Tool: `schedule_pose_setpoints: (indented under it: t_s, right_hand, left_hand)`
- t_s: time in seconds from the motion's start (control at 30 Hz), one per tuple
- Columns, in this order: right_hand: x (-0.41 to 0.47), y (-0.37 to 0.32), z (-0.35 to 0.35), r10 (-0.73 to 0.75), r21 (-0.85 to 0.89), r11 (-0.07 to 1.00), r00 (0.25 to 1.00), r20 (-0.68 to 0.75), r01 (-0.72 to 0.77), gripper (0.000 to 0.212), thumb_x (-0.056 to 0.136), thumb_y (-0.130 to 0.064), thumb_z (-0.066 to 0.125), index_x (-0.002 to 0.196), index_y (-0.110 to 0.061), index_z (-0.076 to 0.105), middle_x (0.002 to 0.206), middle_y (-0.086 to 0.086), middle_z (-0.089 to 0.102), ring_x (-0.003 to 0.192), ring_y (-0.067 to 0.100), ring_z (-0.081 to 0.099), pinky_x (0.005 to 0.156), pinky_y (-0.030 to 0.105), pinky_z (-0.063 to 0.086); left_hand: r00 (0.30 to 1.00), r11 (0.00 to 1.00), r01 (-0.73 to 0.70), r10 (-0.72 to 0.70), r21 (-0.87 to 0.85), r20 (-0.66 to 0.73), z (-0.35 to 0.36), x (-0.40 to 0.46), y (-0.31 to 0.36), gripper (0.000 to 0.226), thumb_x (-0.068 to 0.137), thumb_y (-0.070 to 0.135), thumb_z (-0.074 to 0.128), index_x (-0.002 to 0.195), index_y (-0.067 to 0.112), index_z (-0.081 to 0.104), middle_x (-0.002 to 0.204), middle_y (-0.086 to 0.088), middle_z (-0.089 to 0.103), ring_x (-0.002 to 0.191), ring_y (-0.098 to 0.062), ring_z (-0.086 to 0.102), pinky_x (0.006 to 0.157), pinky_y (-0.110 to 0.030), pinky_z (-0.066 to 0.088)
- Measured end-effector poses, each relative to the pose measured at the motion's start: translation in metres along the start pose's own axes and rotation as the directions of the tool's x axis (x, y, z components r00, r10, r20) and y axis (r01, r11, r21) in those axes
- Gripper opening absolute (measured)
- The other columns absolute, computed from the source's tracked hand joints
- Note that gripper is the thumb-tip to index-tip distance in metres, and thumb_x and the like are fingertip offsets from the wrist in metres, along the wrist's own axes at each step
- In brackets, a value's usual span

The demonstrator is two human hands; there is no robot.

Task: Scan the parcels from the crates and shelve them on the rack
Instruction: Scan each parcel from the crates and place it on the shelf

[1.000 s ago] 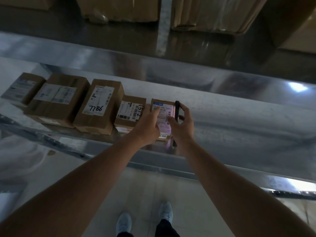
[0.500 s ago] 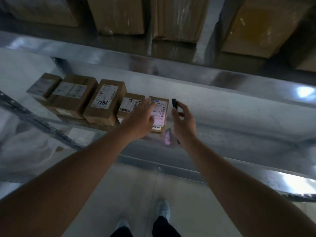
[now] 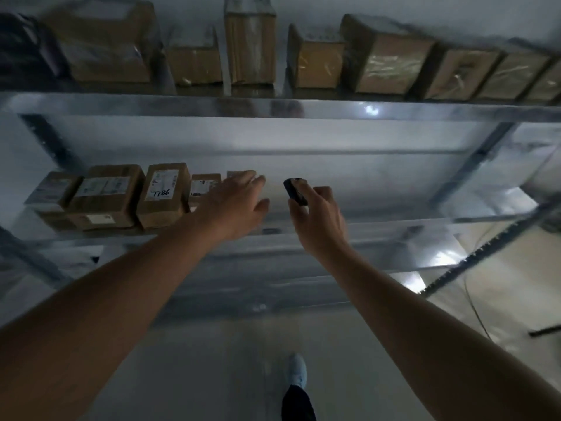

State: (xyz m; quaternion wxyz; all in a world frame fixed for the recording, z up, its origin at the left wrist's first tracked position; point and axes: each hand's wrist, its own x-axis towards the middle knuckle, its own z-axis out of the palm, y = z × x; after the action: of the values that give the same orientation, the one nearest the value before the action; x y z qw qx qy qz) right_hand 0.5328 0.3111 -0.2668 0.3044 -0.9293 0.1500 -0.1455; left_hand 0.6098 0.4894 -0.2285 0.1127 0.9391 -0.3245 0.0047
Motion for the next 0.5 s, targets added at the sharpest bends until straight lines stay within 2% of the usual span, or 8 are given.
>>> schedule_pose_setpoints:
  t_s: [0.17, 0.27, 0.37, 0.5]
  right_hand:
    - [-0.065, -0.004, -0.064, 0.037, -0.046, 0.998, 0.989, -0.144, -0.044, 0.047, 0.108, -0.045, 0.052, 0.155, -0.042, 0.044, 0.141, 0.005, 0.050, 0.099, 0.028, 0.067, 0.076, 0.040, 0.059]
    - [-0.098, 0.004, -0.107, 0.060, -0.062, 0.995, 0.971, -0.233, -0.076, 0.047, 0.108, -0.043, 0.053, 0.155, -0.041, 0.045, 0.141, 0.006, 0.051, 0.100, 0.029, 0.067, 0.075, 0.035, 0.052]
    - [-0.130, 0.020, -0.154, 0.095, -0.068, 0.990, 0.946, -0.309, -0.121, 0.047, 0.108, -0.043, 0.052, 0.154, -0.043, 0.045, 0.142, 0.006, 0.052, 0.105, 0.029, 0.067, 0.082, 0.041, 0.058]
    - [-0.167, 0.053, -0.218, 0.105, -0.085, 0.985, 0.917, -0.386, -0.148, 0.047, 0.109, -0.043, 0.053, 0.155, -0.044, 0.044, 0.142, 0.008, 0.052, 0.108, 0.029, 0.066, 0.084, 0.045, 0.060]
  left_hand:
    - [0.989, 0.990, -0.136, 0.137, 0.027, -0.046, -0.031, -0.035, 0.060, 0.061, 0.105, 0.046, 0.049, 0.155, 0.011, 0.043, 0.161, -0.012, 0.042, 0.141, -0.034, 0.047, 0.109, -0.049, 0.045]
    - [0.977, 0.979, -0.202, 0.204, 0.035, -0.061, -0.048, -0.047, 0.104, 0.063, 0.106, 0.049, 0.047, 0.158, 0.014, 0.038, 0.166, -0.009, 0.035, 0.147, -0.032, 0.041, 0.114, -0.048, 0.040]
    - [0.957, 0.960, -0.281, 0.281, 0.022, -0.065, -0.062, -0.056, 0.160, 0.065, 0.106, 0.049, 0.046, 0.161, 0.015, 0.035, 0.170, -0.006, 0.030, 0.152, -0.029, 0.034, 0.119, -0.049, 0.037]
    - [0.923, 0.927, -0.374, 0.374, 0.013, -0.095, -0.069, -0.064, 0.243, 0.059, 0.106, 0.045, 0.049, 0.155, 0.014, 0.043, 0.164, -0.007, 0.039, 0.147, -0.029, 0.042, 0.114, -0.047, 0.042]
